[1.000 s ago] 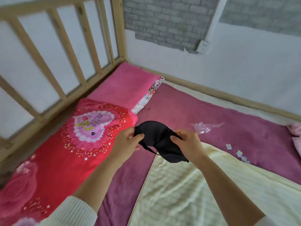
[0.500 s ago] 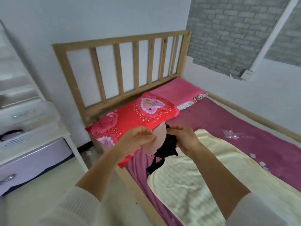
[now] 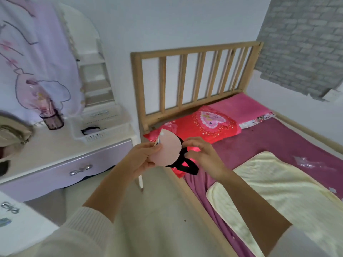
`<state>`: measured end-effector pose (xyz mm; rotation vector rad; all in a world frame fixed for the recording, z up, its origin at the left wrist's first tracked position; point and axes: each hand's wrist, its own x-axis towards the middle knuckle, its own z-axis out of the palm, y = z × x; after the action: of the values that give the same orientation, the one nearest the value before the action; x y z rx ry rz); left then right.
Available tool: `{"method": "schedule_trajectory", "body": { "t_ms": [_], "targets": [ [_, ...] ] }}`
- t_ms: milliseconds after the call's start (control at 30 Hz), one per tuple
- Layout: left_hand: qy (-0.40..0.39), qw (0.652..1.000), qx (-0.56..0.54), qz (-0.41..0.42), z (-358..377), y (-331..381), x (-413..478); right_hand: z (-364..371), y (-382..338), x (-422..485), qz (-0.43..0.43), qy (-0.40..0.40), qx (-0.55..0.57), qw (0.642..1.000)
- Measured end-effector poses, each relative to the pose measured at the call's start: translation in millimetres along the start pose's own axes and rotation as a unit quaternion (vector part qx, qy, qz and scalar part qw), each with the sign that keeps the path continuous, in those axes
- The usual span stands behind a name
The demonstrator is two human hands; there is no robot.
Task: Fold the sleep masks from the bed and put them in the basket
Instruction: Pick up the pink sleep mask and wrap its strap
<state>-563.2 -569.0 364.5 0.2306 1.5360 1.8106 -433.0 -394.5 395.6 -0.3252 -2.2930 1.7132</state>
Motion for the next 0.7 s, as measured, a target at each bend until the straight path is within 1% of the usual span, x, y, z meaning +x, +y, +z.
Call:
{"method": "schedule_trajectory", "body": {
  "t_ms": [33,100,167,233,267,333,367,400,433,500,567,633,700],
  "targets": [
    [0.012,1.0,-0.01,0.003,-10,2,-4,13,-3,2,0.006,-0.025,0.002,1.0],
    [0.025,1.0,-0.012,0.01,-29,6,-11,36,-4,5,-0.022,-0.054,-0.022,0.998],
    [0.041,0.999,0.001,0.019,-46,9,-18,50,-5,9,-0.039,-0.028,-0.008,0.999],
    [0.074,0.997,0.006,0.028,-62,12,-25,51,-8,14,-0.012,0.011,0.091,0.996],
    [0.089,0.996,0.003,0.031,-69,13,-28,48,-9,16,0.01,0.012,0.161,0.987],
    [0.102,0.994,-0.007,0.029,-80,15,-33,40,-10,20,0.052,-0.014,0.296,0.954],
    [0.102,0.994,-0.014,0.024,-82,15,-35,37,-10,22,0.066,-0.025,0.327,0.942],
    [0.099,0.995,-0.023,0.02,-82,15,-37,36,-9,23,0.076,-0.029,0.327,0.941],
    [0.091,0.995,-0.029,0.015,-80,15,-39,35,-9,23,0.08,-0.03,0.303,0.949],
    [0.067,0.998,-0.021,0.009,-73,15,-41,36,-8,26,0.068,-0.031,0.203,0.976],
    [0.028,1.0,0.006,0.006,-66,18,-42,36,-11,29,0.041,-0.026,0.114,0.992],
    [-0.029,0.998,0.048,0.001,-58,21,-42,34,-15,33,0.038,-0.009,0.107,0.993],
    [-0.069,0.995,0.074,0.005,-48,23,-39,29,-19,36,0.05,-0.006,0.146,0.988]
  ]
}}
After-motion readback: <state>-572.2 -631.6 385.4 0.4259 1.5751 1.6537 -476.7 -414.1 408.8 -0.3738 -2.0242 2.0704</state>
